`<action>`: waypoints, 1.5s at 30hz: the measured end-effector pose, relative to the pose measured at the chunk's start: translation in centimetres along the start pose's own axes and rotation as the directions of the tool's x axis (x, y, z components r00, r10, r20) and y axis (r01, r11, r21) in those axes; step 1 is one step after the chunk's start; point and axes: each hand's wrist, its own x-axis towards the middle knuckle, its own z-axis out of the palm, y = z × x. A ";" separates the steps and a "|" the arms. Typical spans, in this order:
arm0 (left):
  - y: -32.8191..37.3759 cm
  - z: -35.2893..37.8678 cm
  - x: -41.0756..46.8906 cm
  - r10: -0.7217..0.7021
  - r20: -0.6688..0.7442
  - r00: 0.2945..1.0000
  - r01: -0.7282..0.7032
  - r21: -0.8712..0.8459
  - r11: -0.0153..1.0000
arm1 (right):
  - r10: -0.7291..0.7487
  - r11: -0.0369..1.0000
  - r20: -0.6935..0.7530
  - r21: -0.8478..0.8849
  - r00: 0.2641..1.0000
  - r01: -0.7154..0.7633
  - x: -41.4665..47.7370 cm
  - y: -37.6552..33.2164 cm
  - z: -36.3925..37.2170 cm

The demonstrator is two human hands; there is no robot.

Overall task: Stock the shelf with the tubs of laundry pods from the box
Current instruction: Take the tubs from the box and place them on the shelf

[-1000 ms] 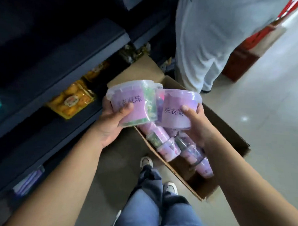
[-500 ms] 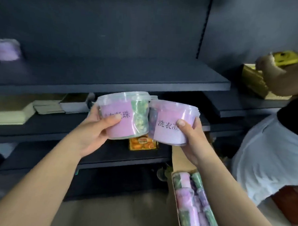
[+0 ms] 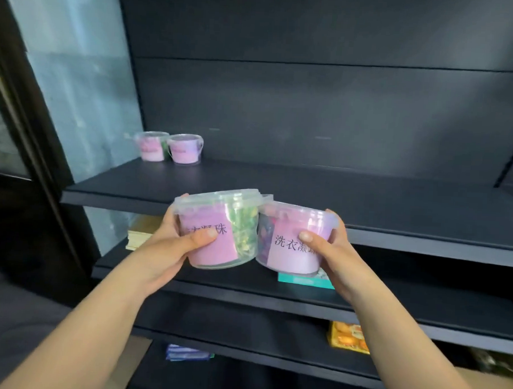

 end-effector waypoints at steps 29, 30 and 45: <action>-4.8 -11.8 36.7 0.130 -0.142 0.981 -0.032 0.548 0.836 | -0.104 0.933 -0.003 -0.348 0.995 0.097 35.3 4.0 -2.3; -5.0 -12.1 37.4 0.130 -0.140 0.982 -0.032 0.550 0.835 | -0.103 0.929 -0.012 -0.358 0.995 0.092 35.6 4.1 -2.2; -6.9 -12.5 43.4 0.141 -0.140 0.980 -0.029 0.600 0.800 | 0.003 0.925 -0.107 -0.378 0.994 -0.044 42.0 5.1 -1.4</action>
